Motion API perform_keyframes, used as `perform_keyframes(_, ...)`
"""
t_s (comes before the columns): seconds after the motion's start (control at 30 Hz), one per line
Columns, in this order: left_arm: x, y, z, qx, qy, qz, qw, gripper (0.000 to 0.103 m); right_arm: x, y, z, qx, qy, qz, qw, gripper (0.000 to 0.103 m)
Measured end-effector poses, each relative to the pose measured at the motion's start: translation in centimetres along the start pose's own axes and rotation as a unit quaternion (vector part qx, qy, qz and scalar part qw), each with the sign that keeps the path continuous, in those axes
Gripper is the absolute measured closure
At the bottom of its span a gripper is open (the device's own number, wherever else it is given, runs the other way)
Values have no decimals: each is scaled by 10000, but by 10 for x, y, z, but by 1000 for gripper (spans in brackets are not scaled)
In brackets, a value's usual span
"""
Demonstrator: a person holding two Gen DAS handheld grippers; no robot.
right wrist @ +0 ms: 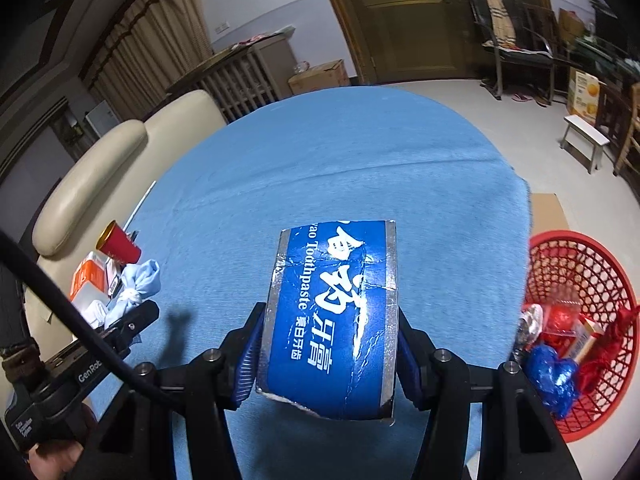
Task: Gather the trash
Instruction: 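Lift and carry the toothpaste box and mask bundle over the red wastebasket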
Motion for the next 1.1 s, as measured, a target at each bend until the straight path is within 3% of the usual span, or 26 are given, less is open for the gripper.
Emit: perform_keyframes(1.1, 5, -64, 15, -732, 79, 234, 9970, 80, 28, -88, 10, -662, -203, 398, 9968, 42)
Point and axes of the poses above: each gripper's, at about its wrist camera, not at the fingertips, and x roughly against the way its jaws point, y to its left, z to its underside, the point moved 10 cm from there along -x, roughly the way its jaws point, and after that the axes turned 2 degrees about x, right-handed, at the moved point
